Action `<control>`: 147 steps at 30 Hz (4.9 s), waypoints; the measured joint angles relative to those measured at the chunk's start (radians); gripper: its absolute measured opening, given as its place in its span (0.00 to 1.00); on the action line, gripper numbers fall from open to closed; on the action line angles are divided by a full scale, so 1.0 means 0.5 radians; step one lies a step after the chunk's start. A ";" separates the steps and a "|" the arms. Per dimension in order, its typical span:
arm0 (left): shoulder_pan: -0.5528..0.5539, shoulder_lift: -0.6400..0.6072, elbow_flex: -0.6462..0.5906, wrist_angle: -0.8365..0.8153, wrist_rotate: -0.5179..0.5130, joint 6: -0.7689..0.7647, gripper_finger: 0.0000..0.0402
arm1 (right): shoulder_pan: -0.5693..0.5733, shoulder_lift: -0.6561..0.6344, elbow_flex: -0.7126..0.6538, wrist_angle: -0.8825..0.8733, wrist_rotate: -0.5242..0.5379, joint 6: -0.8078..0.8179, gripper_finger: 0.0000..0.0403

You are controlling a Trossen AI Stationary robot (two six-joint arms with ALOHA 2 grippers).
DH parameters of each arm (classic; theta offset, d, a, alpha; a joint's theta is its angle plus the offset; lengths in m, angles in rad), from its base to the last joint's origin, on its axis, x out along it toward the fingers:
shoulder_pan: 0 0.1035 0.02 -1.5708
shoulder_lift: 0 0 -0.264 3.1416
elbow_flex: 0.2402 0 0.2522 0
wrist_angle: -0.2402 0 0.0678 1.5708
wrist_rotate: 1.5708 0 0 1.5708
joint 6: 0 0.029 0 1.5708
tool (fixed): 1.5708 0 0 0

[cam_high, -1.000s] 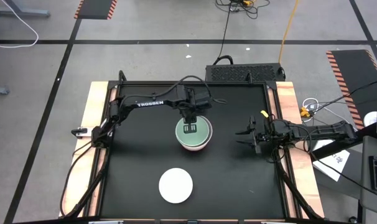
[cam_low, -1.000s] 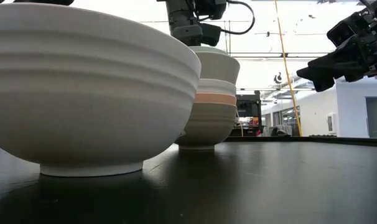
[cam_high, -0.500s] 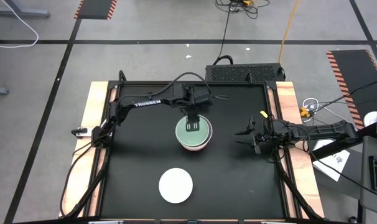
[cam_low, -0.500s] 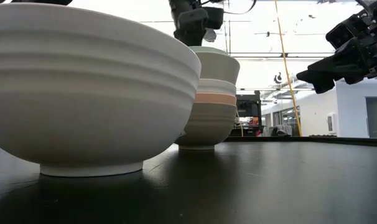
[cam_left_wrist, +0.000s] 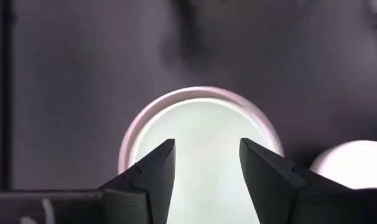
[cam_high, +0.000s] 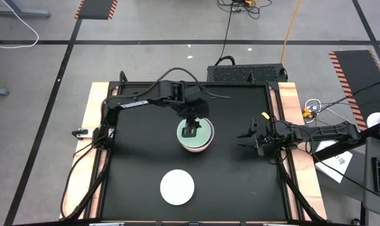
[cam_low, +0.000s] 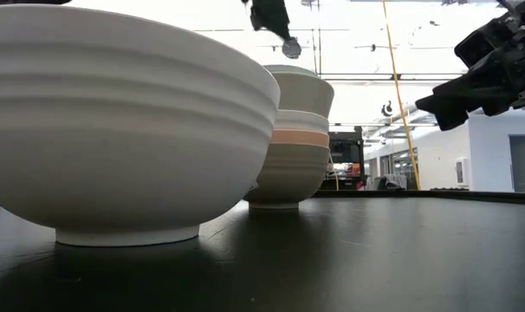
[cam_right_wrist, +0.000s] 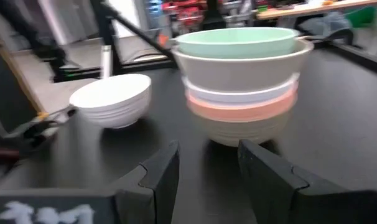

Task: Nest bowls inside each other
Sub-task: Stack the white bowl on top of the light green bowl

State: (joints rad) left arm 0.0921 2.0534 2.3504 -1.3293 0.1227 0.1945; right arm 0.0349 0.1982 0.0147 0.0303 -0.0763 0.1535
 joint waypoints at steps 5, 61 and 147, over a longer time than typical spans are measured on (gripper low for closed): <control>-0.080 -0.167 -0.001 0.050 0.079 0.036 0.45 | 0.002 0.003 0.000 0.005 -0.022 0.027 0.39; -0.050 -3.305 -4.246 2.816 -0.295 -0.425 0.45 | 0.000 0.003 0.000 0.101 -0.062 -0.006 0.39; -0.051 -3.545 -4.681 2.724 -0.248 -0.468 0.45 | 0.502 2.726 2.651 -0.602 -0.628 -0.233 0.39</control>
State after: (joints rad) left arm 0.0668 0.2810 0.0101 0.0326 -0.0015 -0.0393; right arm 0.2861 1.5613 1.3403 -0.2707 -0.3902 0.0372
